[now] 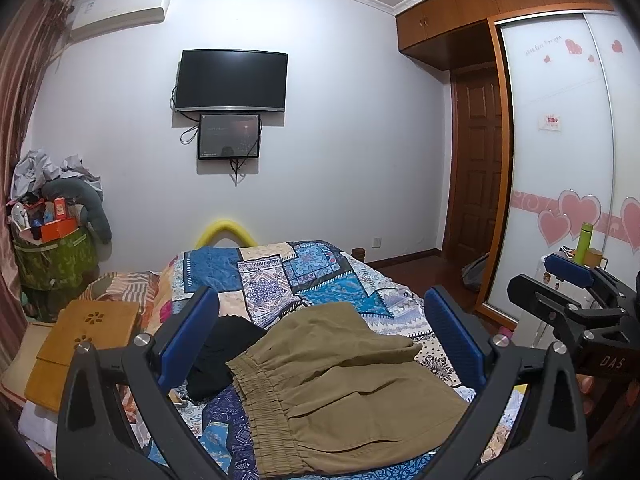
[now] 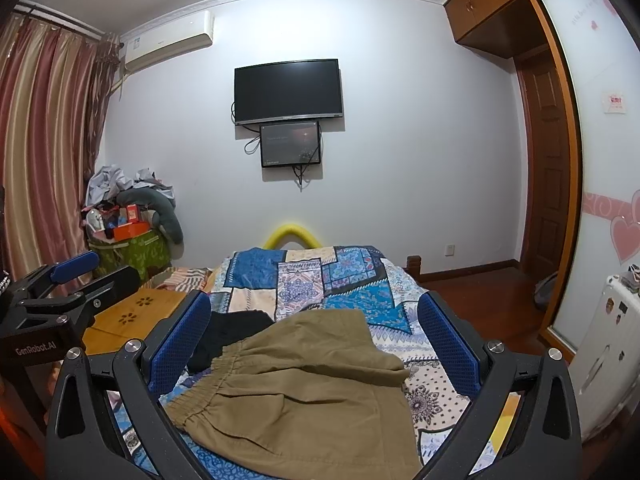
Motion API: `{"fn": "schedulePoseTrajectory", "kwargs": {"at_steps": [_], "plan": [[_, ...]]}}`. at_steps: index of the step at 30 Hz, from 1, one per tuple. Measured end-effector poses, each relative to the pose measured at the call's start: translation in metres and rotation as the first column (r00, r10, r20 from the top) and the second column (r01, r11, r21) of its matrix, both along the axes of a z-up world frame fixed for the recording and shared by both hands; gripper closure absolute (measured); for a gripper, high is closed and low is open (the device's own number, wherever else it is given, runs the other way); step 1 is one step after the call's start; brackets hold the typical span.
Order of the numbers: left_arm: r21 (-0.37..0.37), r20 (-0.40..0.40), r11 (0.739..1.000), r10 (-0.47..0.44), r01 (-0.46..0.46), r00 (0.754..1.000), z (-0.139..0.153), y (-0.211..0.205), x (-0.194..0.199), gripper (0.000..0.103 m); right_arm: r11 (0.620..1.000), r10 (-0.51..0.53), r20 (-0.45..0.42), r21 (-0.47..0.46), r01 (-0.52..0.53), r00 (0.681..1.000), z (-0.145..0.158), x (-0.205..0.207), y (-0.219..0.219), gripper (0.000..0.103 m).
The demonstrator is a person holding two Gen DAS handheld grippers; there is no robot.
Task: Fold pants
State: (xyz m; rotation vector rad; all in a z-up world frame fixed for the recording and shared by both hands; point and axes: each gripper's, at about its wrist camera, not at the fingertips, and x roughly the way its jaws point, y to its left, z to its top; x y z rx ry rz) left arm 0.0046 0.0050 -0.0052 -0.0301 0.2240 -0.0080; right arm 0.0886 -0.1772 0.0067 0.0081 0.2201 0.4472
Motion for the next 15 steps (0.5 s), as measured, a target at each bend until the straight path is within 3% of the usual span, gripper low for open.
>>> {"fn": "schedulePoseTrajectory", "kwargs": {"at_steps": [15], "plan": [[-0.004, -0.007, 1.000, -0.007, 0.007, 1.000, 0.0008, -0.0019, -0.0002, 0.000, 1.000, 0.000, 0.000, 0.001, 0.000, 1.000, -0.0005, -0.0001, -0.0006, 0.000]]}}
